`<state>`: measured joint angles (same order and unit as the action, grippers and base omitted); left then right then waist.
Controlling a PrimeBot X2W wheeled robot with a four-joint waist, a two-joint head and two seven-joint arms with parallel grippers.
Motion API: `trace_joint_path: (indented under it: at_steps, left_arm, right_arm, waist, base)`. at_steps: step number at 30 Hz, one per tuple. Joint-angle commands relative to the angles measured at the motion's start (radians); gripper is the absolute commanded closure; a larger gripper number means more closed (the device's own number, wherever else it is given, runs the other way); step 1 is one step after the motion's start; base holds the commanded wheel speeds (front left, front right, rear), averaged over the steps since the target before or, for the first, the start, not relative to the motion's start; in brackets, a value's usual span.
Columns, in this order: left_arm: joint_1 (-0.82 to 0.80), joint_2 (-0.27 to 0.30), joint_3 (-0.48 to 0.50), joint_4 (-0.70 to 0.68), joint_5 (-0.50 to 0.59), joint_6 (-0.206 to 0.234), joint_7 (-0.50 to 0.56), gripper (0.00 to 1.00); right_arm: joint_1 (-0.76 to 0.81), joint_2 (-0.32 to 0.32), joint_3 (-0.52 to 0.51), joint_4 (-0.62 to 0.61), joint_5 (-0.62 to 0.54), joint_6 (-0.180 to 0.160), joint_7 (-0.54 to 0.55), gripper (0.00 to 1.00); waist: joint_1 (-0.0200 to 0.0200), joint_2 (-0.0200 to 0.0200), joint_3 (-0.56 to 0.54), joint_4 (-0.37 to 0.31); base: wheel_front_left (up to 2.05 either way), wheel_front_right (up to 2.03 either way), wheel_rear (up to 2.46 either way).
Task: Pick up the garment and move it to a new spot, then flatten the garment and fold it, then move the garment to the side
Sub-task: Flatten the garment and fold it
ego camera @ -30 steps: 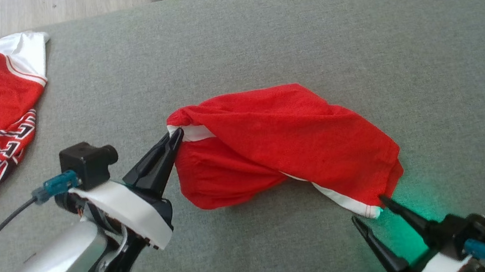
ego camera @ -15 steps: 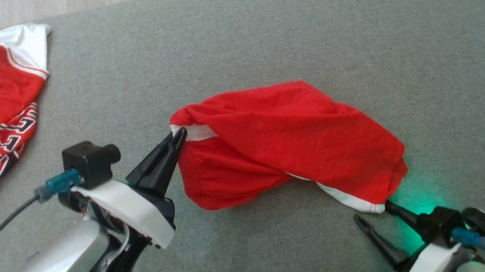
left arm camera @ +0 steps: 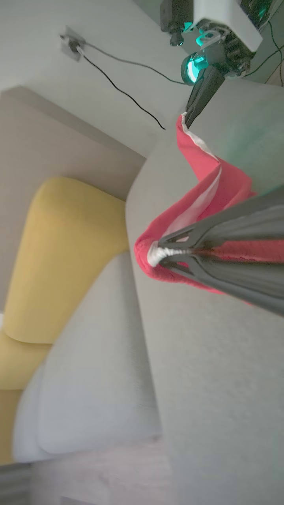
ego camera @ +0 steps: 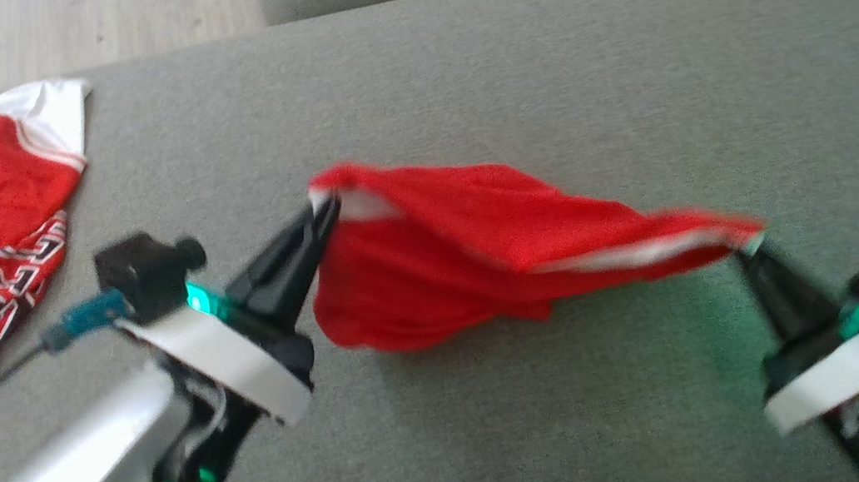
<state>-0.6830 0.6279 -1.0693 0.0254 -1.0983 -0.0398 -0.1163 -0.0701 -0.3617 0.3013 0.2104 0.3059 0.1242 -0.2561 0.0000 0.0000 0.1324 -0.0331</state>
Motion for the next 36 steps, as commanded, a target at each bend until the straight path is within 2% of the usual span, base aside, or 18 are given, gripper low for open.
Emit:
trace_joint_path:
  at_steps: [1, 5, 9, 16, 20, 22, 24, 27, 31, 36]
  left_arm:
    - [-0.093, 0.033, 0.071, -0.041, 0.011, -0.01, -0.026, 1.0]
    - [-0.184, 0.019, 0.103, -0.064, 0.042, -0.03, -0.04, 1.0]
    - [-0.301, -0.02, 0.116, -0.037, 0.097, -0.047, -0.041, 1.0]
    - [-0.587, -0.181, 0.102, 0.219, 0.225, -0.081, -0.081, 1.0]
    - [-0.703, -0.299, 0.182, 0.373, 0.278, -0.085, -0.142, 1.0]
    - [-0.723, -0.351, 0.28, 0.382, 0.325, -0.086, -0.144, 1.0]
    - [-0.685, -0.374, 0.349, 0.365, 0.397, -0.088, -0.145, 1.0]
    - [-0.541, -0.387, 0.405, 0.312, 0.485, -0.09, -0.145, 1.0]
    - [-0.289, -0.367, 0.366, 0.257, 0.563, -0.09, -0.145, 1.0]
    - [0.001, -0.353, 0.3, 0.238, 0.624, -0.091, -0.145, 1.0]
  right_arm:
    - [-0.027, -0.029, -0.019, -0.071, 0.002, 0.007, -0.006, 1.0]
    - [-0.153, -0.075, -0.064, -0.152, 0.013, 0.007, -0.006, 1.0]
    - [-0.306, -0.114, -0.067, -0.131, 0.032, 0.007, -0.006, 1.0]
    - [-0.741, -0.186, -0.007, 0.12, 0.069, 0.007, -0.006, 1.0]
    - [-0.929, -0.19, -0.077, 0.205, -0.001, 0.007, -0.006, 1.0]
    - [-0.969, -0.183, -0.118, 0.193, -0.038, 0.007, -0.006, 1.0]
    - [-0.959, -0.17, -0.144, 0.171, -0.077, 0.007, -0.006, 1.0]
    - [-0.864, -0.145, -0.155, 0.13, -0.129, 0.007, -0.006, 1.0]
    - [-0.647, -0.108, -0.157, 0.096, -0.147, 0.007, -0.006, 1.0]
    - [-0.334, -0.069, -0.158, 0.027, -0.114, 0.007, -0.006, 1.0]
  waist:
    - [0.0, 0.0, -0.009, -0.017]
    - [0.0, 0.0, -0.004, -0.041]
    - [0.0, 0.0, 0.021, -0.049]
    - [0.0, 0.0, 0.121, -0.076]
    - [0.0, 0.0, 0.169, -0.096]
    - [0.0, 0.0, 0.192, -0.109]
    - [0.0, 0.0, 0.195, -0.122]
    - [0.0, 0.0, 0.184, -0.135]
    - [0.0, 0.0, 0.165, -0.135]
    - [0.0, 0.0, 0.151, -0.127]
  base:
    - [0.0, 0.0, 0.0]
    - [0.0, 0.0, 0.0]
    - [0.0, 0.0, 0.0]
    - [0.0, 0.0, 0.0]
    - [0.0, 0.0, 0.0]
    - [0.0, 0.0, 0.0]
    - [0.0, 0.0, 0.0]
    - [0.0, 0.0, 0.0]
    - [0.0, 0.0, 0.0]
    - [0.0, 0.0, 0.0]
